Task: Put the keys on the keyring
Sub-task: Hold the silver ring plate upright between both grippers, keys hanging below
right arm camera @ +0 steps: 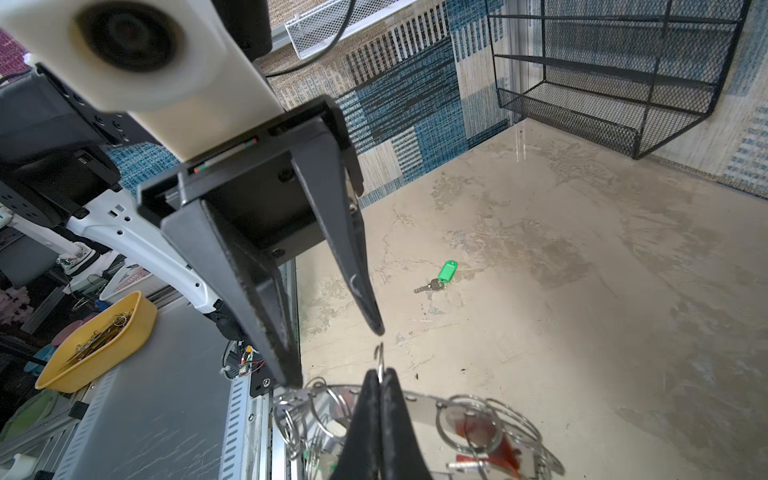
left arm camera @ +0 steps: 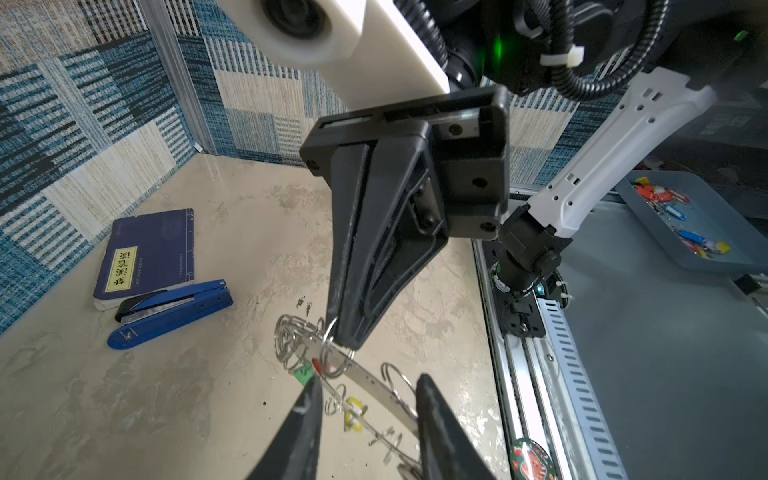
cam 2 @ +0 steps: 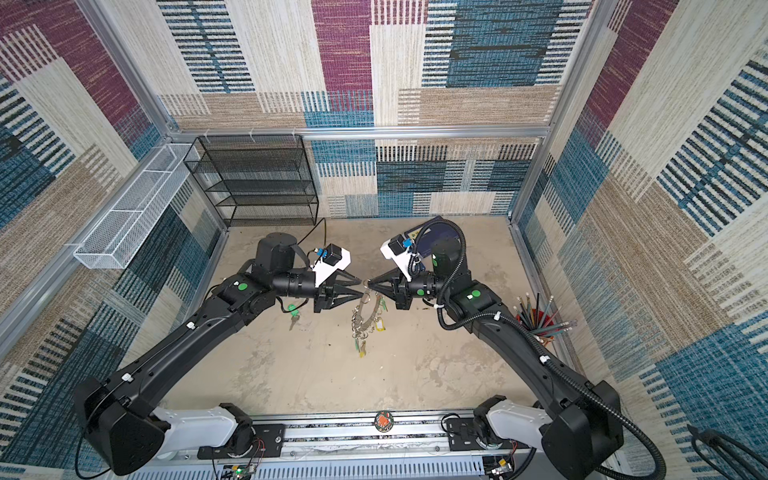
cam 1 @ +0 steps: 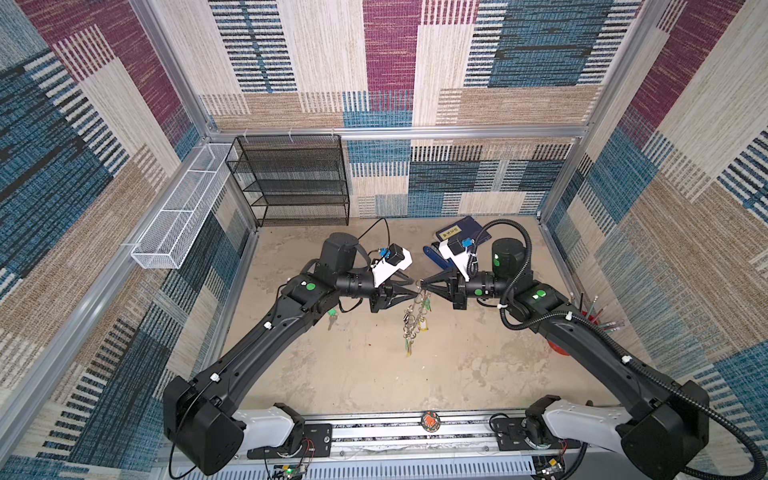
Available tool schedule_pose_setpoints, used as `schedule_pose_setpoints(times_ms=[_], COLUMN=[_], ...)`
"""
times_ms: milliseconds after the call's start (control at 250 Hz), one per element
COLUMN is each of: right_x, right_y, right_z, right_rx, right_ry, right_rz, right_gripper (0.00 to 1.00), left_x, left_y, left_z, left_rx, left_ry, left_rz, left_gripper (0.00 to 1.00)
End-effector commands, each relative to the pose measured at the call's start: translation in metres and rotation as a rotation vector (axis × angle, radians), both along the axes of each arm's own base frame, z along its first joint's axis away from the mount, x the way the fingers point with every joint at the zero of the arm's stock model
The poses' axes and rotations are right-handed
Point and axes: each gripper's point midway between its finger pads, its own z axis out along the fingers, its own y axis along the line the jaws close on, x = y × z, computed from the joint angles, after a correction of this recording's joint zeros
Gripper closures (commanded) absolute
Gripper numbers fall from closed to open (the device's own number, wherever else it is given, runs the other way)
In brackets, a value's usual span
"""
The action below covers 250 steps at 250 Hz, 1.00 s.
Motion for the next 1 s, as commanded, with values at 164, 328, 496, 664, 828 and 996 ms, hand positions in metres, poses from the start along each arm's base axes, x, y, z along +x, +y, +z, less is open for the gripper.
schedule_pose_setpoints(times_ms=[164, 328, 496, 664, 828, 996], right_x=[-0.005, -0.006, -0.007, -0.007, -0.008, -0.008], right_y=[0.002, 0.003, 0.004, 0.004, 0.005, 0.005], right_z=[0.007, 0.007, 0.007, 0.007, 0.006, 0.005], right_rx=[0.018, 0.023, 0.026, 0.028, 0.029, 0.029], right_ry=[-0.045, -0.046, -0.044, -0.04, -0.037, -0.036], right_rz=[0.026, 0.038, 0.043, 0.05, 0.053, 0.057], right_gripper=[1.0, 1.0, 1.0, 1.0, 1.0, 1.0], left_x=[0.008, 0.011, 0.009, 0.009, 0.009, 0.008], left_y=[-0.002, -0.003, -0.006, -0.008, -0.009, -0.011], left_z=[-0.001, 0.002, 0.002, 0.003, 0.004, 0.004], left_rx=[0.017, 0.017, 0.012, 0.007, 0.0, -0.009], left_ry=[-0.023, -0.039, -0.026, -0.019, -0.015, 0.004], left_rz=[0.012, 0.015, -0.013, -0.022, -0.034, -0.041], left_gripper=[0.63, 0.65, 0.7, 0.77, 0.86, 0.98])
